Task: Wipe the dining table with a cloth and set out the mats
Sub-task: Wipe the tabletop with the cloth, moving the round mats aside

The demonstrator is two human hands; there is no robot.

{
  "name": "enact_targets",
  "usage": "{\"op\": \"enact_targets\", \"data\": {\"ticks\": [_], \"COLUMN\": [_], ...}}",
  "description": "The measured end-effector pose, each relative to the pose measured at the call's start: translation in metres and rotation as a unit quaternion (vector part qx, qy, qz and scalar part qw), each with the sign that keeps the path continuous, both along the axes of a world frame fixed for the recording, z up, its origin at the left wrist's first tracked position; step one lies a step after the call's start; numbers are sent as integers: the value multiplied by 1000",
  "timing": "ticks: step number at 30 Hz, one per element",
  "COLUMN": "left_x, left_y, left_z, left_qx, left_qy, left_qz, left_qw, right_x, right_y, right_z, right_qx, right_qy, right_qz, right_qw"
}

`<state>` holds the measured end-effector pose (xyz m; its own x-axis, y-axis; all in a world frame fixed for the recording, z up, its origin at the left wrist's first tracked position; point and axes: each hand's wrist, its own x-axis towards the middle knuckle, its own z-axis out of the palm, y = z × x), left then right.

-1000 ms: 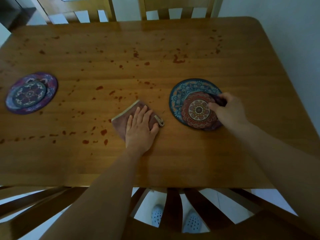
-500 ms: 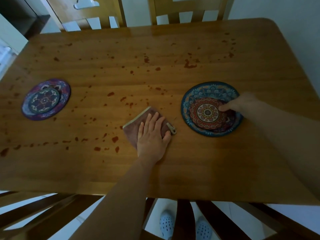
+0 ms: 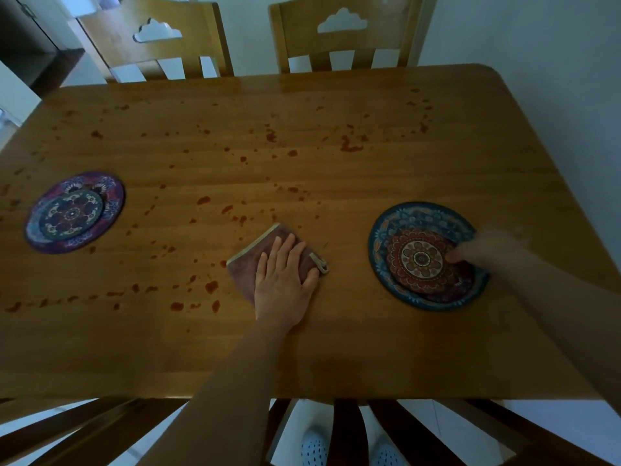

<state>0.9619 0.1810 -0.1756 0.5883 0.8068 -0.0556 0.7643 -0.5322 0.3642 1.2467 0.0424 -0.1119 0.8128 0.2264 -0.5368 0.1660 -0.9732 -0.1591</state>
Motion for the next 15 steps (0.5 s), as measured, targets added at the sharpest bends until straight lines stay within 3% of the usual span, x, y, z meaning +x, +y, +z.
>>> {"op": "enact_targets", "data": {"ticks": [2, 3, 5, 7, 10, 15], "left_x": [0, -2, -7, -12, -5, 34], "left_y": [0, -3, -19, -43, -57, -25], "left_z": [1, 2, 2, 2, -3, -9], "left_qx": [1, -1, 3, 10, 11, 37], "left_qy": [-1, -4, -11, -12, -5, 15], "left_qz": [2, -2, -33, -89, -156, -164], "left_qw": [1000, 1000, 999, 996, 988, 986], "right_x": [-19, -33, -57, -75, -89, -92], "right_y": [16, 27, 44, 54, 53, 56], "right_z": [-1, -2, -11, -29, -55, -71], "right_qx": [73, 137, 184, 167, 192, 197], "right_qy": [-154, -186, -165, -154, -232, -289], "right_qz": [152, 217, 306, 319, 299, 309], "right_qw": [974, 948, 919, 920, 906, 884]}}
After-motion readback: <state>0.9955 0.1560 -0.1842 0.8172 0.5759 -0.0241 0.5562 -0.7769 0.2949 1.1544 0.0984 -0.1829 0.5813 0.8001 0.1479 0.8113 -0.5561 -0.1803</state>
